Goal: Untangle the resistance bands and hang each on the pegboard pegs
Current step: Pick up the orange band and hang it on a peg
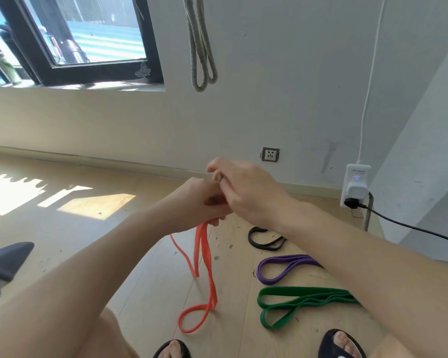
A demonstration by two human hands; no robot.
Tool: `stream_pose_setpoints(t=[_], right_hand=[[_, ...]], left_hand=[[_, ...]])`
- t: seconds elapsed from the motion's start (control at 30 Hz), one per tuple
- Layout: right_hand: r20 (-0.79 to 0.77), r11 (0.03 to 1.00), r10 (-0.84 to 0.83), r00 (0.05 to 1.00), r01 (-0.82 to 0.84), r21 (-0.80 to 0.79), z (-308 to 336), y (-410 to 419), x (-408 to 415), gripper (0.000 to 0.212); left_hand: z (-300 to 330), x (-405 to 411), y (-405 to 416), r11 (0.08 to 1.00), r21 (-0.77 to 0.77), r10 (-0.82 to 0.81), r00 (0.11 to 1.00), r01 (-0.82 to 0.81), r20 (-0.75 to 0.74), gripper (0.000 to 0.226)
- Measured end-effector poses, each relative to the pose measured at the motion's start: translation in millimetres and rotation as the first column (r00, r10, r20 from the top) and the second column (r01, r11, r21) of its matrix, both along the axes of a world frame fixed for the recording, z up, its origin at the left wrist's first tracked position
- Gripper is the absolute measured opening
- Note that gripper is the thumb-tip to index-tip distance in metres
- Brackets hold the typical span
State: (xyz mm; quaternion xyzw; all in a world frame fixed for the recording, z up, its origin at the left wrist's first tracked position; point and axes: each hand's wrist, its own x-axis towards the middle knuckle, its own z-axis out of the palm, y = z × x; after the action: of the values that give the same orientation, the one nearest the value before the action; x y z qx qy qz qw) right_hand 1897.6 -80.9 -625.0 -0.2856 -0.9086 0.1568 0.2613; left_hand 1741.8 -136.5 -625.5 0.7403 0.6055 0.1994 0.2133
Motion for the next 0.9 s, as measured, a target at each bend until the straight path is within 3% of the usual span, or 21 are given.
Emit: stream_pose_setpoints(t=[0.1,0.17,0.37,0.53,0.7,0.9], right_hand=[[0.011,0.919,-0.070,0.997,0.069,-0.389,-9.5,-5.7,-6.2,0.029],[0.006,0.882,-0.114,0.993,0.104,-0.460,-12.8,-2.7,-5.0,0.039],[0.077,0.954,-0.160,0.984,0.175,-0.243,-2.3,6.9,-1.3,0.040],[0.098,0.956,-0.279,0.955,0.266,0.123,5.6,30.1,20.5,0.025],[0.123,0.928,-0.372,0.920,0.372,0.025,-7.1,57.2,43.8,0.023],[0.112,0.912,-0.407,0.907,0.410,-0.006,-11.4,65.6,42.3,0.020]], left_hand=[[-0.3,1.5,0.4,0.999,-0.053,0.017,0.997,-0.013,0.072,0.016],[-0.9,0.6,1.1,0.997,-0.081,0.005,0.989,0.007,0.147,0.013],[-6.9,-5.6,2.7,0.986,-0.148,-0.050,0.987,0.073,0.155,0.011],[-14.4,-15.1,0.0,0.973,-0.216,-0.084,0.996,0.077,-0.025,0.024],[-16.7,-23.4,0.5,0.989,-0.140,-0.081,0.981,0.056,-0.176,0.020],[-23.9,-38.0,4.9,0.985,-0.174,-0.068,0.955,0.017,-0.290,0.020]])
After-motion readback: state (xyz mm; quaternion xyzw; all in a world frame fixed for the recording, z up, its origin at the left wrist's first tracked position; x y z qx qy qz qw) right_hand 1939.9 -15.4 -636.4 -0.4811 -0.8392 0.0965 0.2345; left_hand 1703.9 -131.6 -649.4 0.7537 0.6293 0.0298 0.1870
